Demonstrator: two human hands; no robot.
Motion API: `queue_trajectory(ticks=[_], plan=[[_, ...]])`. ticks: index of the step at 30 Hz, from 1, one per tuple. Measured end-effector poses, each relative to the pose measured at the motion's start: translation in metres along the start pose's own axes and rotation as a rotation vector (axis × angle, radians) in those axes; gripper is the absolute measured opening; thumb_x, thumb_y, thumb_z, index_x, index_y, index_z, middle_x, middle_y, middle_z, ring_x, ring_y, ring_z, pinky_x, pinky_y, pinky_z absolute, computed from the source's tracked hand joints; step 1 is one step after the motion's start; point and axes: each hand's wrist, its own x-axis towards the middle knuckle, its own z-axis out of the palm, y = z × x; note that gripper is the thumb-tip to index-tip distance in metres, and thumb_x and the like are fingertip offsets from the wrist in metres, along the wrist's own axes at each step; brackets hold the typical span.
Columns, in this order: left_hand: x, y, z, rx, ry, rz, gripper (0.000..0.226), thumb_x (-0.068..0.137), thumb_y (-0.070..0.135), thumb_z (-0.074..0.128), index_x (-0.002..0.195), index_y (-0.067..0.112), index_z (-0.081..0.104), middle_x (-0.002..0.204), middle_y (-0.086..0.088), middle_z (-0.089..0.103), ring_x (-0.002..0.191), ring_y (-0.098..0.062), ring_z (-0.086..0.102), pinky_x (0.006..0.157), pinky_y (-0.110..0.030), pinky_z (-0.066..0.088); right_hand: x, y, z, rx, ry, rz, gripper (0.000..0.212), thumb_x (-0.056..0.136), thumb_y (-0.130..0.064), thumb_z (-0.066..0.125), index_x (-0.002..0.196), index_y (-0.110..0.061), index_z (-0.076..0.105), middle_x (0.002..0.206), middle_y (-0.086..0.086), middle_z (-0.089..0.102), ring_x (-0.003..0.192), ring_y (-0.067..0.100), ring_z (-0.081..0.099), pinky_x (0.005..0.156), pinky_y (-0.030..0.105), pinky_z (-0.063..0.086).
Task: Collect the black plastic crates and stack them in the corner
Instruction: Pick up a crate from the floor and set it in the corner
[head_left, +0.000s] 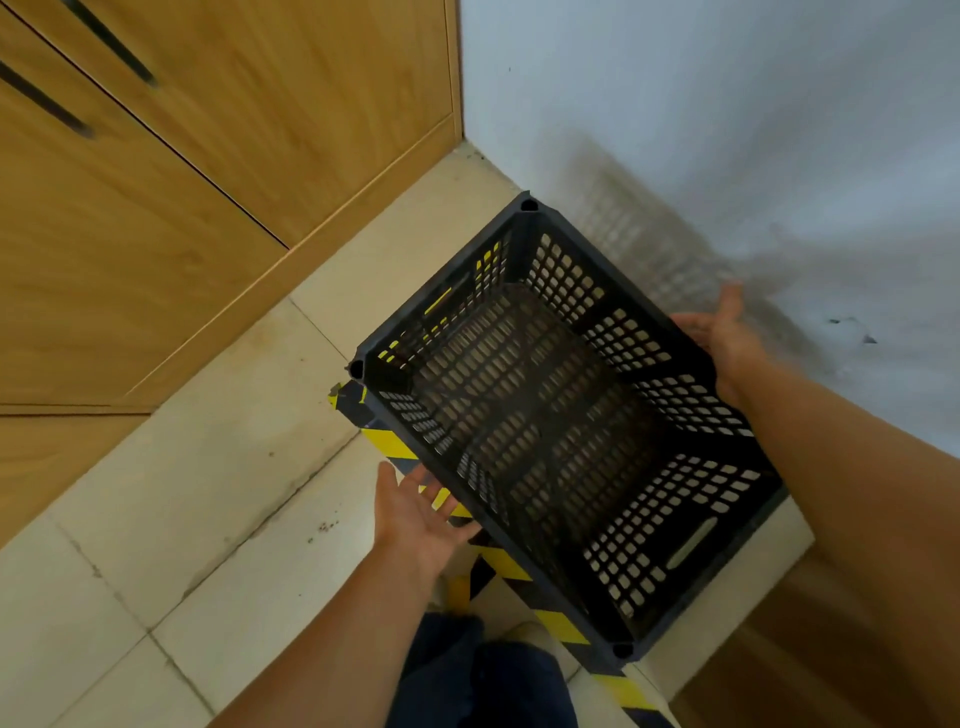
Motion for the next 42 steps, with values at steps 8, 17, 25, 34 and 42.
queue_trajectory(ticks=[8, 17, 25, 34, 42], plan=[[-0.012, -0.002, 0.01, 0.059, 0.035, 0.022, 0.054, 0.096, 0.057, 0.026, 0.12, 0.017, 0.054, 0.117, -0.007, 0.058, 0.111, -0.03, 0.05, 0.101, -0.063, 0.032, 0.002, 0.012, -0.02, 0.022, -0.045, -0.07, 0.11, 0.054, -0.096, 0.012, 0.115, -0.022, 0.064, 0.125, 0.01, 0.061, 0.119, 0.032, 0.053, 0.109, 0.055, 0.03], [-0.08, 0.031, 0.038, 0.467, 0.021, 0.166, 0.056, 0.098, 0.053, 0.026, 0.128, 0.015, 0.053, 0.131, -0.015, 0.055, 0.118, -0.027, 0.052, 0.098, -0.045, 0.041, -0.094, 0.051, -0.052, -0.022, 0.027, -0.024, 0.062, 0.098, -0.052, 0.014, 0.138, -0.017, 0.046, 0.15, 0.013, 0.035, 0.136, 0.032, 0.032, 0.109, 0.043, 0.026], [-0.1, 0.08, 0.098, 0.973, -0.035, 0.357, 0.058, 0.101, 0.046, 0.018, 0.134, 0.009, 0.049, 0.139, -0.016, 0.049, 0.128, -0.027, 0.045, 0.106, -0.04, 0.033, -0.154, 0.125, -0.071, 0.362, 0.165, 0.152, 0.062, 0.099, -0.049, 0.015, 0.143, -0.01, 0.036, 0.151, 0.012, 0.032, 0.139, 0.029, 0.028, 0.114, 0.043, 0.02], [-0.047, 0.118, 0.152, 1.159, -0.04, 0.432, 0.041, 0.097, 0.05, 0.025, 0.12, 0.025, 0.049, 0.107, 0.005, 0.057, 0.107, -0.024, 0.053, 0.094, -0.039, 0.038, -0.142, 0.153, -0.035, 0.813, 0.325, 0.34, 0.068, 0.096, -0.056, 0.013, 0.15, -0.015, 0.02, 0.155, 0.008, 0.027, 0.142, 0.025, 0.023, 0.116, 0.042, 0.011], [0.002, 0.146, 0.172, 1.169, -0.158, 0.321, 0.066, 0.096, 0.056, 0.01, 0.146, 0.02, 0.03, 0.154, -0.006, 0.031, 0.143, -0.024, 0.022, 0.114, -0.045, 0.015, -0.129, 0.155, -0.019, 0.986, 0.343, 0.347, 0.065, 0.096, -0.055, 0.014, 0.146, -0.018, 0.031, 0.148, 0.01, 0.037, 0.129, 0.032, 0.038, 0.106, 0.05, 0.03]])
